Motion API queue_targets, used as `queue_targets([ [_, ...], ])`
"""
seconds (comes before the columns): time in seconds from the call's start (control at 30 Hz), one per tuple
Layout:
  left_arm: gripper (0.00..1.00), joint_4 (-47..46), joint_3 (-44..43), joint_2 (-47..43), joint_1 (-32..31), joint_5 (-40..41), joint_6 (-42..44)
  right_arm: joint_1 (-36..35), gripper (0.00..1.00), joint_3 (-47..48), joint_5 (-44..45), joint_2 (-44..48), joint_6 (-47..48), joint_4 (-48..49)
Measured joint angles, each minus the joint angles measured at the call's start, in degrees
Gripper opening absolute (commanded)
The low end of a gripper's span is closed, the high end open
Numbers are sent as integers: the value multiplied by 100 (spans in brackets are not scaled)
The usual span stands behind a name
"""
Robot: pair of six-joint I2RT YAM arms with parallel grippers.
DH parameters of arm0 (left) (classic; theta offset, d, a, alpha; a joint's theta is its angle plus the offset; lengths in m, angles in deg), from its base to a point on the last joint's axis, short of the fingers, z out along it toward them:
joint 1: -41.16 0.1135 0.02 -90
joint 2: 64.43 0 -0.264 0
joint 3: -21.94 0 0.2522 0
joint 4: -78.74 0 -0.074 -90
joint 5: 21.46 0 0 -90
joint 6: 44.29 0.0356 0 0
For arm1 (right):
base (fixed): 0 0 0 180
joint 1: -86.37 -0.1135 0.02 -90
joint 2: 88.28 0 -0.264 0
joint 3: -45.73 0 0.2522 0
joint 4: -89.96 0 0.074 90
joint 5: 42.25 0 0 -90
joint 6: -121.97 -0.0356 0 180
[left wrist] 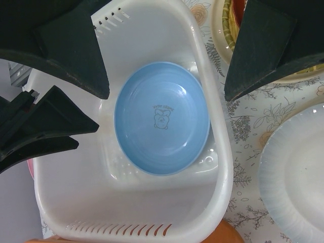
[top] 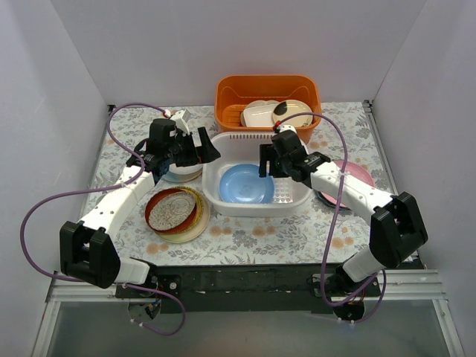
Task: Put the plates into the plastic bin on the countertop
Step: Place the plate in the plastic bin, then pick up the plate at the center of the board.
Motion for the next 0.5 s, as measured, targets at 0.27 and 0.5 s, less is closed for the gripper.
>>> queue_targets([
  [0.27, 98, -2, 9, 0, 7, -42, -2, -37, 82, 111, 74, 31, 2, -15],
  [0.5, 98, -2, 9, 0, 28, -83, -2, -76, 83, 210, 74, 31, 24, -11],
])
